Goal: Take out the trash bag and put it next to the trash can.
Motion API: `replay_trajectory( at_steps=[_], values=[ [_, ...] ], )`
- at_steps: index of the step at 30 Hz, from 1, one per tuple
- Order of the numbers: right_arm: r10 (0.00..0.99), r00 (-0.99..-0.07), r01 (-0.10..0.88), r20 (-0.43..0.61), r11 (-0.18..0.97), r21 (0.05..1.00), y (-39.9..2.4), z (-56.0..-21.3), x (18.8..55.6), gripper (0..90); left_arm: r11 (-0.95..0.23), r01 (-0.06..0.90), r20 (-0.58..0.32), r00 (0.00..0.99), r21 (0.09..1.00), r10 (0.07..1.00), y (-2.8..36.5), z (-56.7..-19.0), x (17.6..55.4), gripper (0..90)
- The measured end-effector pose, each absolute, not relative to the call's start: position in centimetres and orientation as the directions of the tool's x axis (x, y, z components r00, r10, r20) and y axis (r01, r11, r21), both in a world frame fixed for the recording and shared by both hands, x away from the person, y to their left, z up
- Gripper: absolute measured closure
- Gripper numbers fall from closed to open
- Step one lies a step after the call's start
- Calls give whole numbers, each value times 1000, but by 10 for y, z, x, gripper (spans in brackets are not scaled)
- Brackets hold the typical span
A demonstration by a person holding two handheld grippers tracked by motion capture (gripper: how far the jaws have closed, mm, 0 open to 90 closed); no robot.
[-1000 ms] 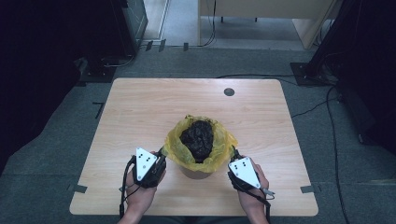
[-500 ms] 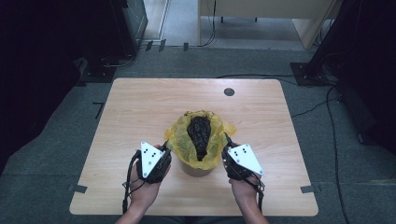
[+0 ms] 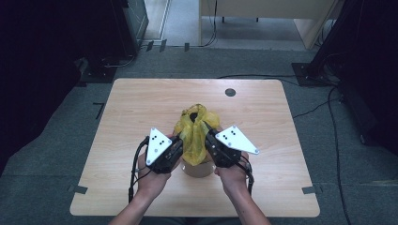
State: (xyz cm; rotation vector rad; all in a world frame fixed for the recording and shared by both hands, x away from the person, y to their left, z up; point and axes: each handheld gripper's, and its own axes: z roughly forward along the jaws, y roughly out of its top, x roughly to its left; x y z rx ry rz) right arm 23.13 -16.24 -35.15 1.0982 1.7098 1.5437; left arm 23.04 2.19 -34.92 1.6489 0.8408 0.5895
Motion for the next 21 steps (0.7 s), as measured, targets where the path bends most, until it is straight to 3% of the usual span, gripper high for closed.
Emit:
replay_trajectory(
  at_steps=[7, 13, 17, 21],
  values=[
    [736, -661, 195, 145, -19, 981, -173, -360, 223, 639, -111, 282, -98, 633, 953, 768, 34, -350, 241, 900],
    [697, -707, 224, 119, 60, 973, -166, -371, 220, 442, -119, 300, -114, 656, 947, 746, 34, -349, 241, 900],
    [717, -696, 212, 40, 152, 965, -154, -369, 222, 370, -142, 301, -105, 674, 943, 731, 37, -348, 238, 900],
    [735, -678, 229, 4, 206, 951, -141, -369, 225, 367, -138, 312, -119, 680, 940, 723, 39, -348, 237, 900]
  ],
)
